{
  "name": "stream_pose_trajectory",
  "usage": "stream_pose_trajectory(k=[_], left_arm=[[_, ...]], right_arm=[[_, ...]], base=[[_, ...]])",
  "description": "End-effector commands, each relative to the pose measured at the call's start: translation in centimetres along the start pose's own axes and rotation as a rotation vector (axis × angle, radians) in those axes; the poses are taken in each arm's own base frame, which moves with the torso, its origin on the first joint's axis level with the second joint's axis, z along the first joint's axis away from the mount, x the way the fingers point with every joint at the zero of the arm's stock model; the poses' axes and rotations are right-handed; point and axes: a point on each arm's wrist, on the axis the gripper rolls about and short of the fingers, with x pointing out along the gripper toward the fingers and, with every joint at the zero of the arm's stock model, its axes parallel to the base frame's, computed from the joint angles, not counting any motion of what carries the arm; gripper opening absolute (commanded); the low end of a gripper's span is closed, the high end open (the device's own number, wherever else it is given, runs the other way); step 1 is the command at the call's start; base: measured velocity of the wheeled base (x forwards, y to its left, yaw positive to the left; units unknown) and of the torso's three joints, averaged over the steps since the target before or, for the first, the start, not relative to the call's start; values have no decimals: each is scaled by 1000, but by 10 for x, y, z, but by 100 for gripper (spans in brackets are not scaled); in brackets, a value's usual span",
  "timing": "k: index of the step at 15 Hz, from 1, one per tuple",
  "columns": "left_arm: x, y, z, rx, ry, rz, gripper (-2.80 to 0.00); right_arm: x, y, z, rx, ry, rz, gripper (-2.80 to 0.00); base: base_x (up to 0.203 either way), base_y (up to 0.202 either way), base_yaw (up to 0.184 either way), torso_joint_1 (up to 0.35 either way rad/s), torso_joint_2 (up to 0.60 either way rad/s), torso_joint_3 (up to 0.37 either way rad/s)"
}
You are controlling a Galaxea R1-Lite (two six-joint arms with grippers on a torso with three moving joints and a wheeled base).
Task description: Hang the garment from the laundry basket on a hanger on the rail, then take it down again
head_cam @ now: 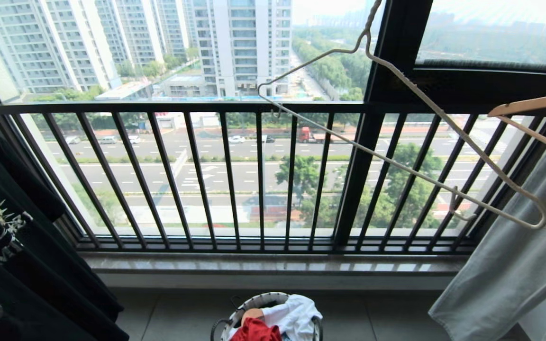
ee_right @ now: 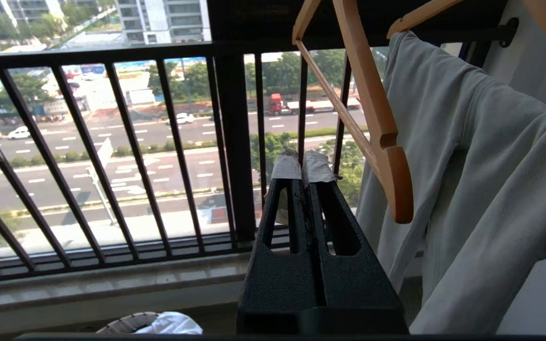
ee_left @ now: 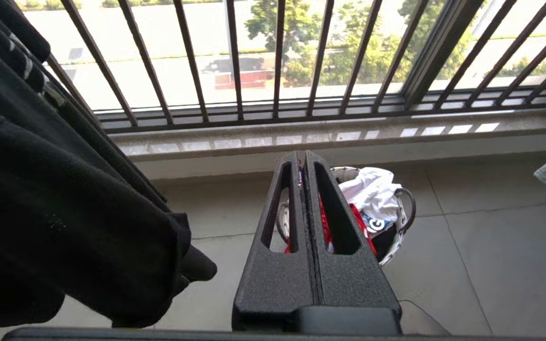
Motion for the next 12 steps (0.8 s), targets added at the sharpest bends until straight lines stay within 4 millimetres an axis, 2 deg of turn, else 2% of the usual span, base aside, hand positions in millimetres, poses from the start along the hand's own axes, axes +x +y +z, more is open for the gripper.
stream_pose_trajectory(k=[1,3,6,9,12], left_arm=[[-27,0,-15,-26,-128,110,-280],[-35,-3,-19,-36,-177,195,-280],[-45,-6,-24,-35,-222,221,-280],[-43,-4,-30,-68,-187,287,-280],[-40,-3,-57,-37,-162,263,-280]], right_arm=[[-2,0,-2,54,0,-20,-280],[1,6,-2,31,13,-58,-280],[0,9,-9,17,28,-93,-280],[-9,9,-41,-4,81,-116,-280],[-31,8,-71,-3,81,-31,-280]], base=[[0,0,0,0,0,0],[0,0,0,0,0,0],[0,0,0,0,0,0],[0,0,0,0,0,0],[0,0,0,0,0,0]])
